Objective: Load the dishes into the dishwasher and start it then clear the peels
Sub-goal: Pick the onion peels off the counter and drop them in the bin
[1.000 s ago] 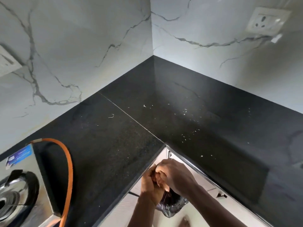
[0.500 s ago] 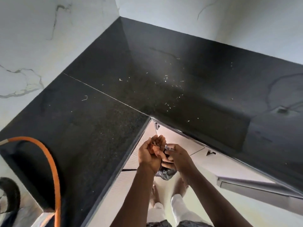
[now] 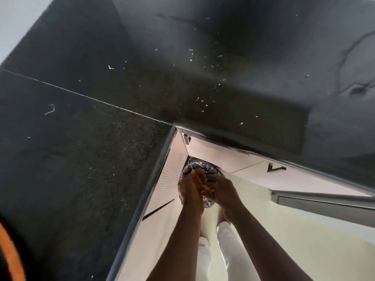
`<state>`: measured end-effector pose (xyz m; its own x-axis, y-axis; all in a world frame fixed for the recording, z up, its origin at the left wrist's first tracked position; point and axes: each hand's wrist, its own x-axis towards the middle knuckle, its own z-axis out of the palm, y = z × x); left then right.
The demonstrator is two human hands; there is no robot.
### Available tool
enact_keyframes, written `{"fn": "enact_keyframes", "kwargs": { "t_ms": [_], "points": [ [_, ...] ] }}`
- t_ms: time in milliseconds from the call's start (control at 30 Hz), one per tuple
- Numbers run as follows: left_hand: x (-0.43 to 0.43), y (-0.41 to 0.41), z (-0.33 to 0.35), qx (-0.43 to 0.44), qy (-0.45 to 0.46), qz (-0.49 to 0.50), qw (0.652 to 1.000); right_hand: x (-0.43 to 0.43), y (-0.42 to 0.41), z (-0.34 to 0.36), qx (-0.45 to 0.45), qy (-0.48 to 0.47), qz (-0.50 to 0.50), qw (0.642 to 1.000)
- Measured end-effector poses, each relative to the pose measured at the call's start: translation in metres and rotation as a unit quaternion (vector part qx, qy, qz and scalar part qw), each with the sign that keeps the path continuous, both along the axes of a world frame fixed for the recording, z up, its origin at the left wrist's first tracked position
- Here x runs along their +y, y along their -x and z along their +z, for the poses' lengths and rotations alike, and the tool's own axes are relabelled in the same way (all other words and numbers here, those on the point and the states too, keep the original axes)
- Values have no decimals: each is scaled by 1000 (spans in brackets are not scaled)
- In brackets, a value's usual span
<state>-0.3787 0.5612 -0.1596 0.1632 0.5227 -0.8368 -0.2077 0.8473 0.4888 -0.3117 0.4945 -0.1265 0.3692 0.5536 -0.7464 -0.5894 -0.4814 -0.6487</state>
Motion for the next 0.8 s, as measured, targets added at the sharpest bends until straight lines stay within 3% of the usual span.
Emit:
{"fn": "enact_keyframes", "kwargs": {
  "t_ms": [400,633,800],
  "points": [
    [22,-13,-205,180,15,-173,968,27,-5,-224,72,85,-23,993],
    [32,-3,-244,197,26,-223,954,27,-11,-280,-8,144,51,988],
    [32,2,-236,212,14,-187,959,20,-15,-301,-61,159,99,981]
  ]
}}
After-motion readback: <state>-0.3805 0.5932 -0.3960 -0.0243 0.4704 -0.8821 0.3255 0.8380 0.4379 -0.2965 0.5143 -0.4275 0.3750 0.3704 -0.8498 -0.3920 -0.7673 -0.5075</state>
